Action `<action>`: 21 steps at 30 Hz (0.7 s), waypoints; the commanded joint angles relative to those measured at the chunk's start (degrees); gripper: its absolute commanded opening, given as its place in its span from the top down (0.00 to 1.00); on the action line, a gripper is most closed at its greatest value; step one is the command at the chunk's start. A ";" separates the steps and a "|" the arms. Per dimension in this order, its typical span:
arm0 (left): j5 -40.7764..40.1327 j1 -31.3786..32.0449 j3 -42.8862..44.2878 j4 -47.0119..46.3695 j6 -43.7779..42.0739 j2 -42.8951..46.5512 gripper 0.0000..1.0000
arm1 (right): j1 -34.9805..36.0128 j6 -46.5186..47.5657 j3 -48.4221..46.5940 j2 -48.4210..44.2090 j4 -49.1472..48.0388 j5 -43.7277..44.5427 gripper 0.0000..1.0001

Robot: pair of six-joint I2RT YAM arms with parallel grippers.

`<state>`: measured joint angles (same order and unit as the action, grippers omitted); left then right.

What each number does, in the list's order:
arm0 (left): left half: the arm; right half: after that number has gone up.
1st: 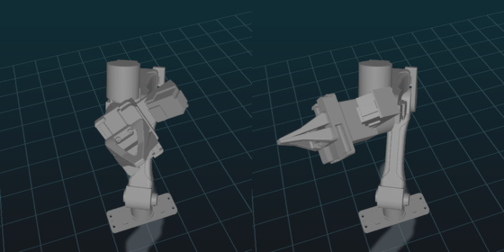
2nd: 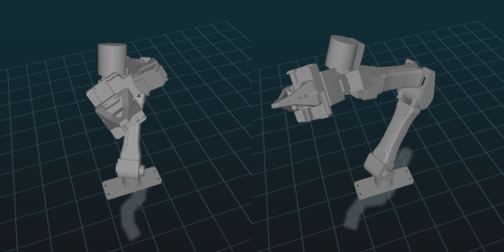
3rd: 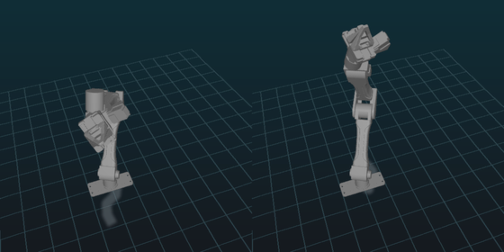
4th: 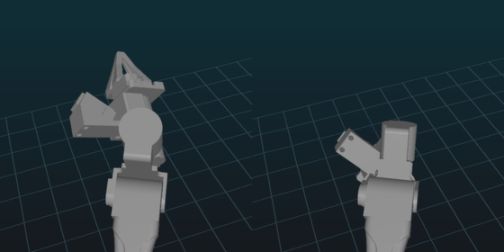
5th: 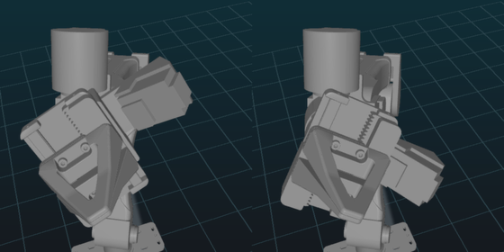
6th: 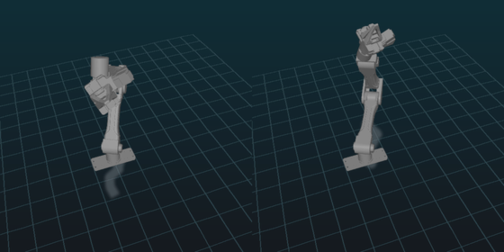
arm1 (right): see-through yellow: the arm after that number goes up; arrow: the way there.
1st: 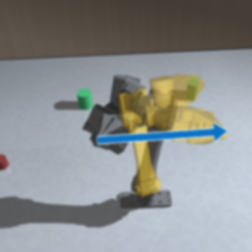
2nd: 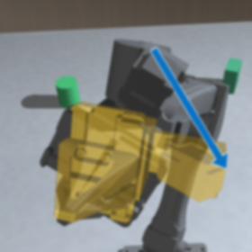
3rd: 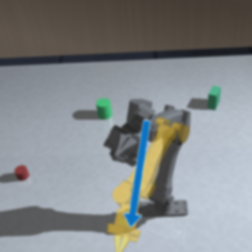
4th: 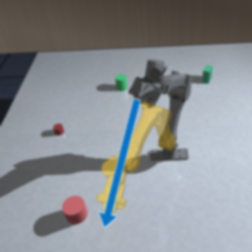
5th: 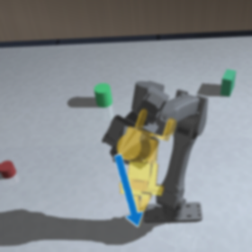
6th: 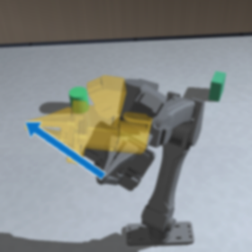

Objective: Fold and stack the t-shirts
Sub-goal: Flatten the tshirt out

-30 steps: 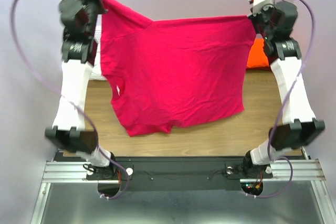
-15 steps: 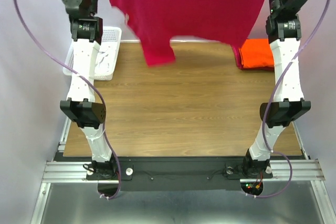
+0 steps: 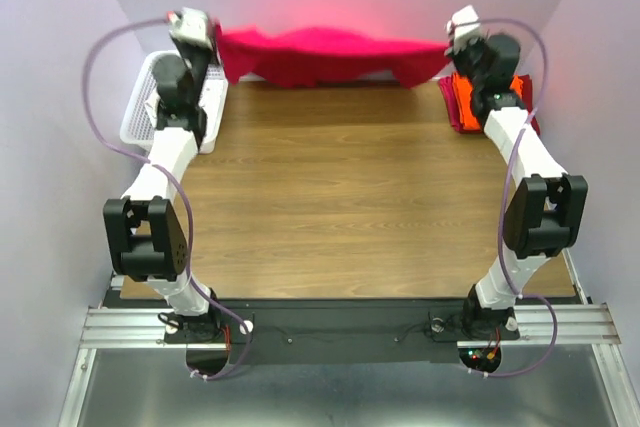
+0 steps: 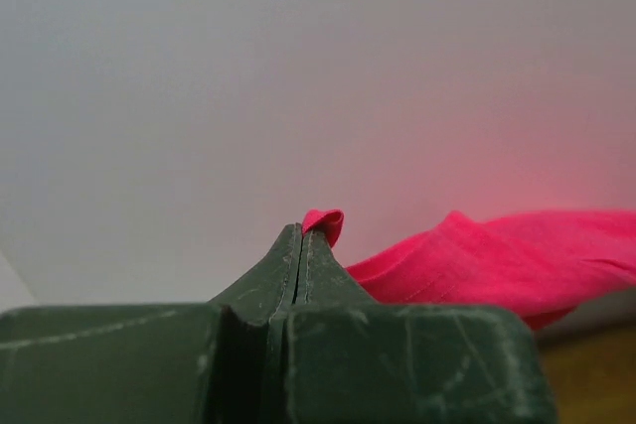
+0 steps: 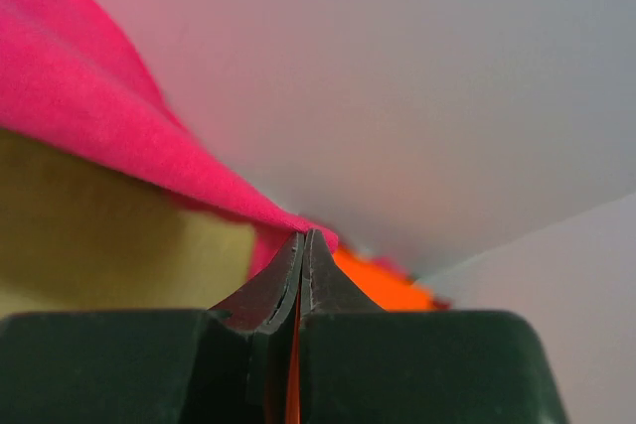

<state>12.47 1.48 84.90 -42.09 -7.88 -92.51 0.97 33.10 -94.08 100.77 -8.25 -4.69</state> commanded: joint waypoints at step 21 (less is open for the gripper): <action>14.24 -1.04 -14.65 51.69 -37.34 17.43 1.00 | -0.71 15.92 29.55 -24.37 9.73 -10.78 0.99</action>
<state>20.01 0.62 71.44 -8.86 -29.02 -84.55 0.80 42.83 -69.34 84.79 -3.27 -12.43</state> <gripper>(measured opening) 0.025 0.012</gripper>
